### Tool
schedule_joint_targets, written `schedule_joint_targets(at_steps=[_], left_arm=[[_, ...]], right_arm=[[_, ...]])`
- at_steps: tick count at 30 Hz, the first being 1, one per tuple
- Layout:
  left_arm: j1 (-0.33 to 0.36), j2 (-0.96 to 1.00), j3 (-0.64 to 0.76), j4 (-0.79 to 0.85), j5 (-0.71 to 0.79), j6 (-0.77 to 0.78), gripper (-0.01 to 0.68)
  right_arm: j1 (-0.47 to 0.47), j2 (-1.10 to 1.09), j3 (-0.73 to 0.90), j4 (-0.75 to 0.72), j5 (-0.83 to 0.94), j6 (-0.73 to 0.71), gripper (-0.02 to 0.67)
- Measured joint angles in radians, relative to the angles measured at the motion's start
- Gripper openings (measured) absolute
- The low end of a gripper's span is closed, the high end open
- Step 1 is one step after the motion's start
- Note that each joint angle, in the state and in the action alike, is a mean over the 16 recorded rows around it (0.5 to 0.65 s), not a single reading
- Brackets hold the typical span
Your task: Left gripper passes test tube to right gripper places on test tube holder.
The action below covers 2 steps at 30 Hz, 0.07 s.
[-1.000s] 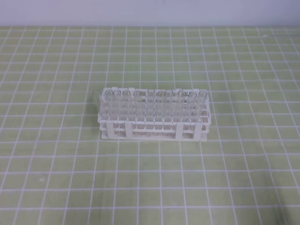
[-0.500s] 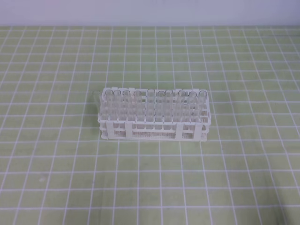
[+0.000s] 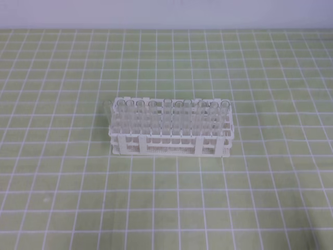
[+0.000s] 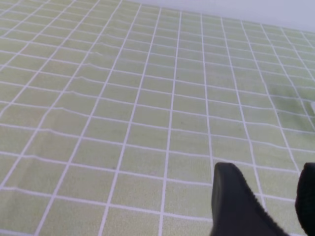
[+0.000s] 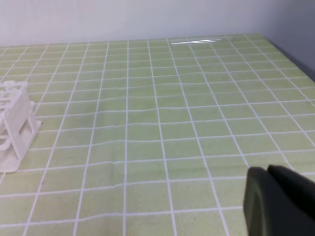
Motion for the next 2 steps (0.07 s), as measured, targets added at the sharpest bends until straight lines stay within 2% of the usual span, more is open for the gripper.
schedule_joint_targets(at_steps=[2], left_arm=[[0.0,0.0,0.0,0.0,0.0,0.0,0.257]], right_arm=[[0.0,0.0,0.0,0.0,0.0,0.0,-0.018]])
